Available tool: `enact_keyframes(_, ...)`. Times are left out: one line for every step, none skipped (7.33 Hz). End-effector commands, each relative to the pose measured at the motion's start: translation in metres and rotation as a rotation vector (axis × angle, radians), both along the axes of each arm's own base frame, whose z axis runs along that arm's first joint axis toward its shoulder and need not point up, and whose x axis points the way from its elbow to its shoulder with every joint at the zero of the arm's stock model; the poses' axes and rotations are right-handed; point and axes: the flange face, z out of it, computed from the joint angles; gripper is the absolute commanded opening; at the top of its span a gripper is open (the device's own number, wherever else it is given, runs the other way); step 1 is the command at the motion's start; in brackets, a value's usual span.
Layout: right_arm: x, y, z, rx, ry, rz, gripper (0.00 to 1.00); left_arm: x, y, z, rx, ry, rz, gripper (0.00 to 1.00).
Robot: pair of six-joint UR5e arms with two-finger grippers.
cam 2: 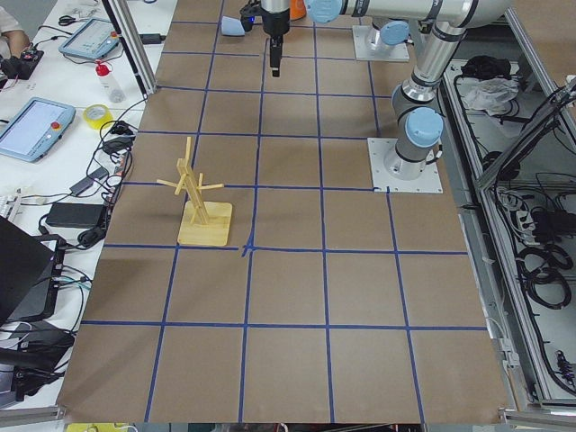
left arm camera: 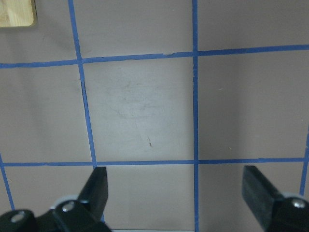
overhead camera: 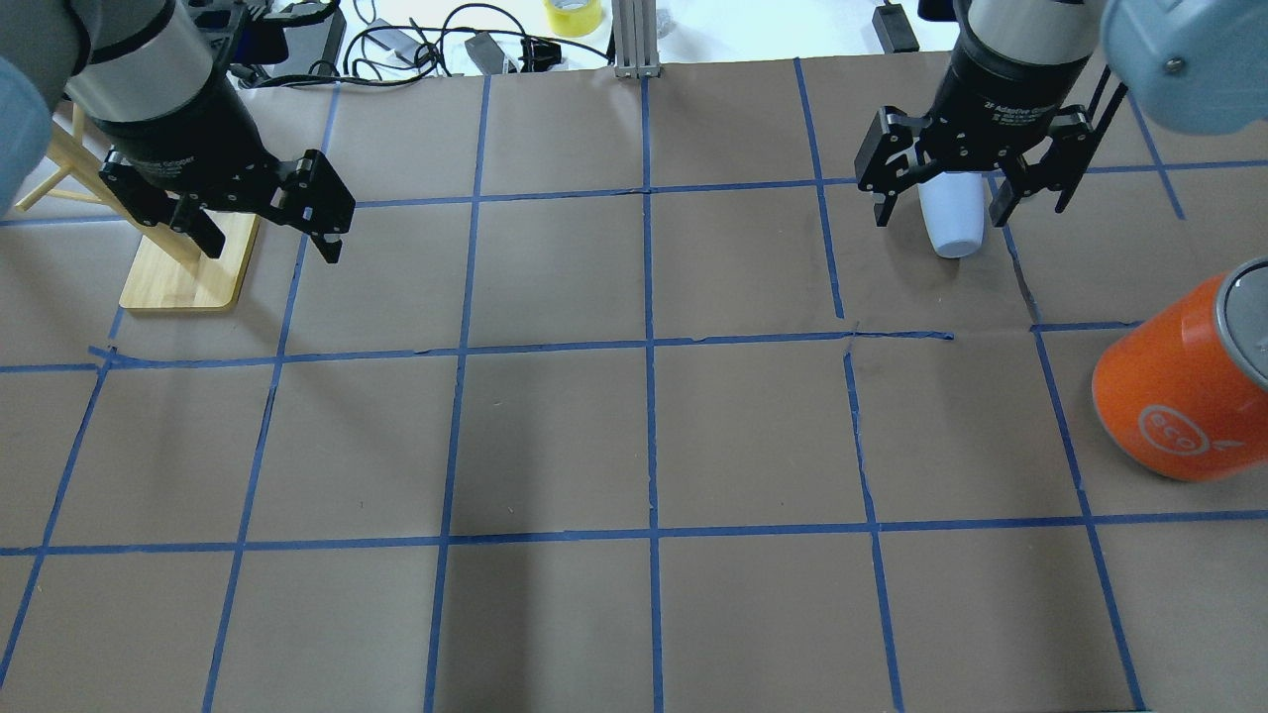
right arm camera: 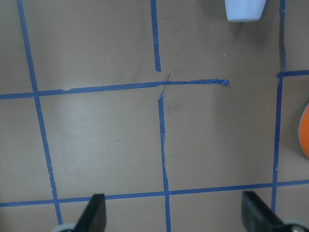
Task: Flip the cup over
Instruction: 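Open the right gripper above the upside-down white cup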
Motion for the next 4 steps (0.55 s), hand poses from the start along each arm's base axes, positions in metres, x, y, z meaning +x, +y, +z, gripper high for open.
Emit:
enact_keyframes(-0.0003, 0.0090, 0.0006, 0.042, 0.000, 0.000, 1.00, -0.0018, 0.0077, 0.0084, -0.020, -0.003, -0.023, 1.00)
enact_keyframes(-0.0004, 0.0101, -0.0020, 0.058, 0.001, 0.003, 1.00, -0.0022, 0.0106, 0.0157, -0.035, 0.000, -0.025, 1.00)
enact_keyframes(-0.0004, 0.0096, -0.0028, 0.059, 0.002, -0.002, 1.00, -0.0025, 0.0119, 0.0112, -0.026, 0.003, -0.026, 1.00)
enact_keyframes(-0.0006, 0.0104, 0.0000, 0.049, 0.003, -0.003, 1.00, -0.0014, 0.0125, 0.0104, -0.025, -0.002, -0.025, 1.00)
